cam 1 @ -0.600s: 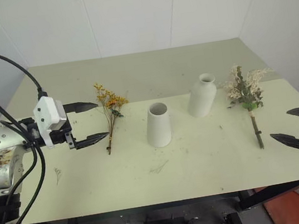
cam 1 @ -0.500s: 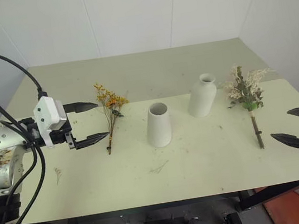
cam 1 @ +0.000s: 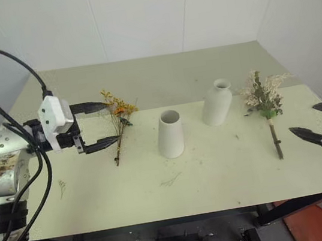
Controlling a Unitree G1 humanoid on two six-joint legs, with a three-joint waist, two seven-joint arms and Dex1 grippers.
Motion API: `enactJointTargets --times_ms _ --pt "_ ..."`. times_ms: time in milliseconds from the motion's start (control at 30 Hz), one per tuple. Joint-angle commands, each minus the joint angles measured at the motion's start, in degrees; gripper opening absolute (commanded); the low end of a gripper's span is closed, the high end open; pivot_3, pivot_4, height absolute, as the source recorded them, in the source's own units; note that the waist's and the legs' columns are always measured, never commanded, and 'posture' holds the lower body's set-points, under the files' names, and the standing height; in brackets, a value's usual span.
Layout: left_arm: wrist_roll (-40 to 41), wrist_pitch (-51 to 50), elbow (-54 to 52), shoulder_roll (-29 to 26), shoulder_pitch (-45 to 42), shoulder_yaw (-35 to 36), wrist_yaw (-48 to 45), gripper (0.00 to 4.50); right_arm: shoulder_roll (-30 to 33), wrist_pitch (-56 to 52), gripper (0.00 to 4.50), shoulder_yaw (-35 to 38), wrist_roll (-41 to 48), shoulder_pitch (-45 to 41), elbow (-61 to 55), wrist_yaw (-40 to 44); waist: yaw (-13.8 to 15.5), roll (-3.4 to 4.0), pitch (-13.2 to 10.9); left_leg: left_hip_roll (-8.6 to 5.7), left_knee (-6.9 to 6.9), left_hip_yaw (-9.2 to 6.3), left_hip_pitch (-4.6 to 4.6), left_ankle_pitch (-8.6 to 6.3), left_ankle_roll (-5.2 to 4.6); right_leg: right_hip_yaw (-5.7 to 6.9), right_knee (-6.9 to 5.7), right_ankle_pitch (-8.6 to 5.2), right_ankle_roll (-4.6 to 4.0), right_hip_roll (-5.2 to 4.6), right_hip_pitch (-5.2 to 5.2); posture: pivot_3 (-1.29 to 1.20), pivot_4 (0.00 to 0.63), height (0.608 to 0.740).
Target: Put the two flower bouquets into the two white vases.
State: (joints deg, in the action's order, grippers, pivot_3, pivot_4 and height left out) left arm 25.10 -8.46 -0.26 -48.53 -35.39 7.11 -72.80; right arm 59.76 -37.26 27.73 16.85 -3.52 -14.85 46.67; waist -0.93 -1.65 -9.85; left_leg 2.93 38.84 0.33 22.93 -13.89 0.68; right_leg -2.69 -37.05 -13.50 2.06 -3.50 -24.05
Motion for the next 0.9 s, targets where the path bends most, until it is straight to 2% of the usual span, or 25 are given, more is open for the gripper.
enactJointTargets --times_ms 33,167,267,467,700,800,900 --pt "1.3 1.1 -2.9 1.2 -4.7 -1.5 -1.0 4.5 0.4 -9.2 4.49 -7.3 -1.2 -9.9 6.0 -5.1 0.0 -0.01 0.0 0.0 0.01 0.0 -0.01 0.0 0.0 0.0 0.0 0.0 0.0 0.0 0.01 0.0 0.15 0.74" --pt "0.1 1.8 -3.8 5.0 -9.0 -5.7 -1.3 4.5 -5.2 -18.5 4.49 -16.9 -4.3 -25.0 16.8 -11.9 0.0 -0.01 0.0 -0.01 -0.03 -0.01 0.03 0.0 -0.01 -0.01 0.01 -0.01 -0.03 0.01 -0.04 0.0 0.15 0.74" --pt "1.0 1.2 -4.9 7.3 -9.0 -7.1 -1.4 4.5 -9.2 -21.6 4.49 -20.1 -6.1 -33.7 25.3 -15.4 -0.3 0.01 0.0 -0.05 0.0 0.0 0.13 0.0 -0.01 -0.05 0.01 0.0 -0.02 -0.01 -0.12 0.0 0.15 0.74" --pt "-1.1 0.8 -6.0 6.8 -6.1 -7.6 -0.2 4.5 -12.8 -20.0 4.49 -24.9 -9.5 -42.8 40.2 -18.3 -0.2 0.02 0.0 -0.04 -0.05 -0.01 0.31 0.0 -0.02 -0.04 0.1 0.0 -0.02 0.0 -0.3 0.0 0.15 0.74" --pt "-0.5 -0.1 -7.8 5.2 -3.0 -6.2 0.5 4.5 -13.0 -17.9 4.49 -27.0 -10.8 -46.2 47.1 -16.1 0.0 0.03 0.0 -0.04 -0.04 -0.01 0.33 0.0 -0.02 -0.02 0.11 0.0 -0.01 -0.02 -0.29 0.0 0.15 0.74" --pt "-0.1 -0.1 -8.4 4.9 -2.4 -5.9 0.8 4.5 -13.8 -16.4 3.9 -27.5 -11.4 -48.1 50.7 -15.8 -0.1 0.03 0.0 -0.03 -0.05 -0.01 0.29 0.0 -0.02 -0.02 0.09 0.0 -0.01 -0.01 -0.28 0.0 0.15 0.74" --pt "0.4 -0.4 -8.9 4.9 -2.3 -5.7 1.1 4.5 -14.5 -15.8 2.91 -28.0 -12.1 -49.7 53.1 -15.4 -0.2 0.03 0.0 -0.04 -0.05 0.0 0.28 0.0 -0.02 -0.02 0.09 0.0 -0.01 -0.01 -0.28 0.0 0.15 0.74"
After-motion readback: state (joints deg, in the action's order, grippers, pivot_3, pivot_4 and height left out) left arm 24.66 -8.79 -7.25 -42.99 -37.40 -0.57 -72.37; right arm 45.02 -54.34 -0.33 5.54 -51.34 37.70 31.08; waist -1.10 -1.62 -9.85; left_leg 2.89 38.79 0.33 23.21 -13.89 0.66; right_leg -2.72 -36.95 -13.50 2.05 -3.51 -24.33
